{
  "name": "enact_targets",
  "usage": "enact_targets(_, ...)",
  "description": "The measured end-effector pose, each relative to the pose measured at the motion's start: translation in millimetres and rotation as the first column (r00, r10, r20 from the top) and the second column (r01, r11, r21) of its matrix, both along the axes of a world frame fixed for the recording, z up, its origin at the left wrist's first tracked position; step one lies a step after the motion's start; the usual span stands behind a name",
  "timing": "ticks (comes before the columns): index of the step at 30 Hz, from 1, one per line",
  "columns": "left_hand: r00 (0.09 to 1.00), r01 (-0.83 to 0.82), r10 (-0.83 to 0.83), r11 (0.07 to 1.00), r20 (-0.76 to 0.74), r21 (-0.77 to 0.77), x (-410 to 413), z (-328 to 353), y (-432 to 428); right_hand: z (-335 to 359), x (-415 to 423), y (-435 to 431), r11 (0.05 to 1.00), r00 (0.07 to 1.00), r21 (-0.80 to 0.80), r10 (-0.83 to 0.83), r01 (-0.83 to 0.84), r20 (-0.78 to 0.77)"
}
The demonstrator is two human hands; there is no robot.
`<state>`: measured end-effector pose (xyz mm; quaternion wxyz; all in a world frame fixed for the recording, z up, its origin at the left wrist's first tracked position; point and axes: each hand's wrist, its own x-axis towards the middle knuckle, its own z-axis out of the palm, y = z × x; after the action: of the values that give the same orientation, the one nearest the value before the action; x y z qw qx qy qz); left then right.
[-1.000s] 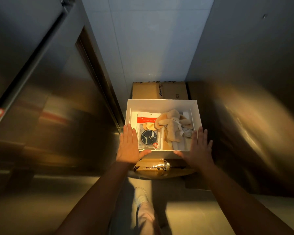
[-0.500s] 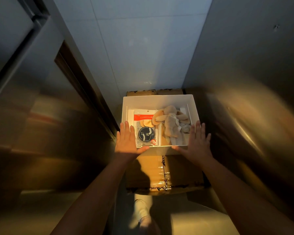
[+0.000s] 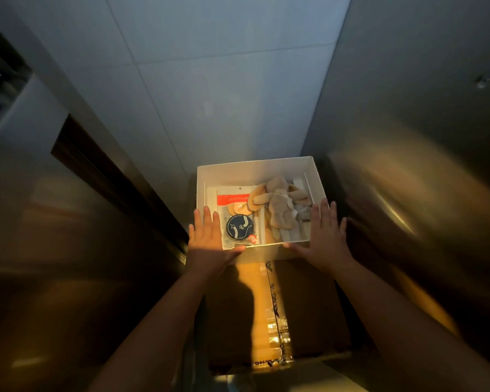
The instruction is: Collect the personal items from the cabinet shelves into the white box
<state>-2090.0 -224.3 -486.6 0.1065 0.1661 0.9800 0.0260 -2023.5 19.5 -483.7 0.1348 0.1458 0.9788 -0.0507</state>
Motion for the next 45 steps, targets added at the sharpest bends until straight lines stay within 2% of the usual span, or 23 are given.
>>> enact_targets(7, 0.998, 0.036, -0.038, 0.998, -0.043, -0.048, -26, -4, 6, 1, -28, 8, 1.000, 0.999, 0.019, 0.021, -0.021, -0.027)
enact_targets(22, 0.998, 0.005, -0.007, 0.999, -0.066, -0.035, -66, 1, 24, 12, -70, 24, 0.998, 0.998, 0.054, 0.044, -0.042, -0.042)
enact_targets(33, 1.000, -0.014, 0.014, 1.000, -0.014, -0.016, -66, 10, 30, 17, -71, 27, 0.997, 0.998, 0.064, 0.041, -0.038, -0.046)
enact_targets(39, 0.999, 0.000, -0.001, 1.000, -0.045, -0.007, -64, 10, 29, 17, -72, 26, 0.996, 0.998, 0.076, 0.046, -0.043, -0.049)
enact_targets(42, 1.000, -0.006, 0.006, 1.000, 0.001, -0.024, -66, 13, 28, 21, -73, 24, 0.996, 0.999, 0.077, 0.050, -0.049, -0.010)
enact_targets(45, 0.998, -0.041, 0.047, 0.993, 0.047, -0.112, -67, 18, 31, 30, -73, 23, 0.994, 0.996, 0.088, 0.056, -0.062, 0.070)
